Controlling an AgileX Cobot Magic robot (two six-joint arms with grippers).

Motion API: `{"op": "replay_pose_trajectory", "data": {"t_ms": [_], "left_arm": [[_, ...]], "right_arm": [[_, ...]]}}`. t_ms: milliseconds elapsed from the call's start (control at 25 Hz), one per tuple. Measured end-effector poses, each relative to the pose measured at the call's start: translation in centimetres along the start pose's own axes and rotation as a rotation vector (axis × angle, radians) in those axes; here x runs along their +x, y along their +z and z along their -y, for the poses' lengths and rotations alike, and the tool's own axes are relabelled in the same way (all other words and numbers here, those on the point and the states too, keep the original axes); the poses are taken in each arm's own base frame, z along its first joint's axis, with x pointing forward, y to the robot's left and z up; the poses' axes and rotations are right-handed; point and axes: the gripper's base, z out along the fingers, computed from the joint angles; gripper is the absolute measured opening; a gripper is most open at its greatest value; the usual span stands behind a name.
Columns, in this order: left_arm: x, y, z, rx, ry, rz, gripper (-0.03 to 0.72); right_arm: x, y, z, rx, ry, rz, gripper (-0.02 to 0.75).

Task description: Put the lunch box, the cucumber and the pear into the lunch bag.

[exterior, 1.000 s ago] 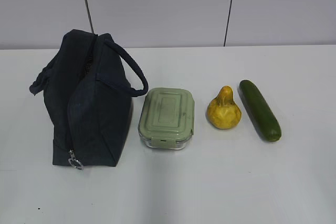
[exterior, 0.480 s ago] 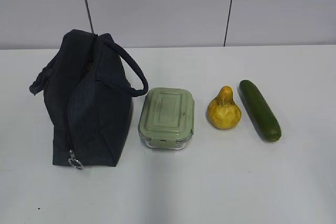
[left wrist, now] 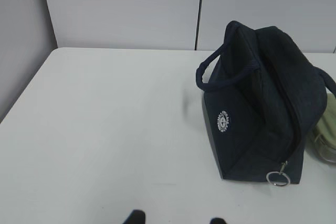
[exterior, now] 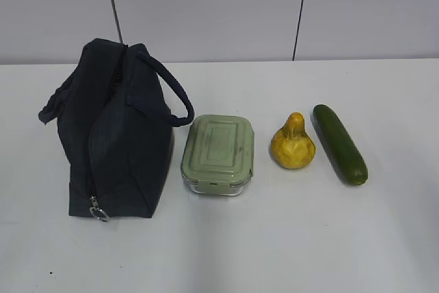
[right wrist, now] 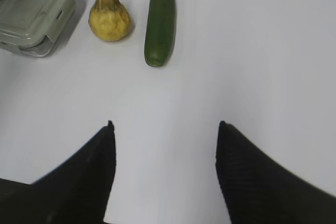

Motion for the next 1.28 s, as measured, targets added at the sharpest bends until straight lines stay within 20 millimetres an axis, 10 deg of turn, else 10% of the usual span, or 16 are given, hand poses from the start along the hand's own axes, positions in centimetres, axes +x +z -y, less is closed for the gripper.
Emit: {"op": "replay_pose_trajectory", "data": {"t_ms": [520,920,1280], "left_arm": [[0.0,0.0,0.0,0.0,0.0,0.0,0.238],[0.0,0.0,0.0,0.0,0.0,0.0,0.238],[0.0,0.0,0.0,0.0,0.0,0.0,0.238]], "right_arm": [[-11.2,6.3,1.2,-0.022,-0.008,-0.134,0.471],[-16.8,16.3,2.1,-0.049,0.006,-0.321,0.471],[-17.9,26.4,1.7,-0.118,-0.011,-0.524,0.557]]}}
